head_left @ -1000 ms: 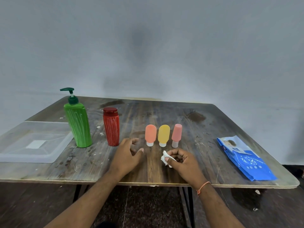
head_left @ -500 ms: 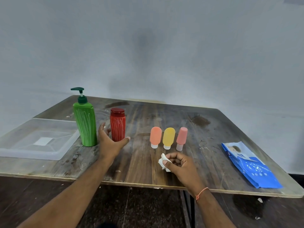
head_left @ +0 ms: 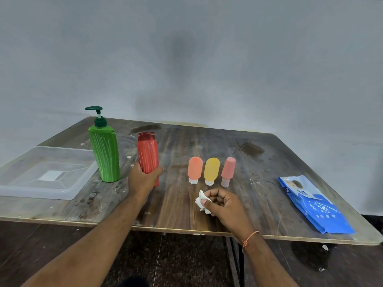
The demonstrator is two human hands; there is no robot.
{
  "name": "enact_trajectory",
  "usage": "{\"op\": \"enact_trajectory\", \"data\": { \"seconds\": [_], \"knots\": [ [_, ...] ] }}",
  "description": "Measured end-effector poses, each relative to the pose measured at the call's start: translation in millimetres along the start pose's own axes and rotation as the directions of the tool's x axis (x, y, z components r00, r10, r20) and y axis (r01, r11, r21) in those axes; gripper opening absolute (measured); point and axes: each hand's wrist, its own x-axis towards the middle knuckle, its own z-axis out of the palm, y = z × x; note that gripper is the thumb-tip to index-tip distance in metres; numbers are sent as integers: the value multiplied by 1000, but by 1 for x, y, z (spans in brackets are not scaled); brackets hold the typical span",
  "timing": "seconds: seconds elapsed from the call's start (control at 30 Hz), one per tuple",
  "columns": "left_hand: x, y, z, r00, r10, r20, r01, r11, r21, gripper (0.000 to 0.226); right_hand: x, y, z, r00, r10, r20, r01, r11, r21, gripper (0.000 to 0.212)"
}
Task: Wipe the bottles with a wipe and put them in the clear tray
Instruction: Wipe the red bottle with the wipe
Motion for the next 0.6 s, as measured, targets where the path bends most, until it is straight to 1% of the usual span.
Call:
{"op": "enact_trajectory", "data": {
  "seconds": [0.03,0.07,0.1,0.17,0.2,0.27,0.33,0.4,0.43,0.53,0.6],
  "knots": [
    [-2,0,3,999,-35,-17,33,996,-82,53,1,0,2,1000,2,9,-2,1000,5,15],
    [-5,0,5,996,-84,-7,81,979,-187,55,1,0,3,1000,6,16,-6,1000,8,16],
    [-8,1,7,990,-132,45,139,942,-306,56,2,0,5,1000,5,24,-6,1000,8,16],
    [-20,5,12,954,-189,233,287,801,-526,59,3,1,8,999,2,34,-2,1000,0,16],
    [-26,7,13,925,-199,323,360,724,-588,61,4,1,8,999,1,38,0,1000,-5,16],
    [-33,6,16,865,-218,452,484,603,-634,65,5,2,9,999,2,39,-1,1000,-15,16],
    [-36,7,19,803,-252,540,582,527,-620,68,7,3,8,999,5,35,-5,1000,-27,16],
    [-37,9,23,776,-249,579,614,505,-607,83,10,5,8,1000,2,30,-1,999,-35,15],
    [-36,10,26,778,-245,578,610,516,-602,86,11,5,9,1000,-4,15,4,999,-40,15],
    [-36,16,35,791,-254,556,587,570,-574,82,18,8,13,995,-27,-96,18,996,-85,10],
    [-36,19,40,798,-275,536,579,599,-554,79,22,10,18,990,-63,-129,46,990,-134,11]
  ]
}}
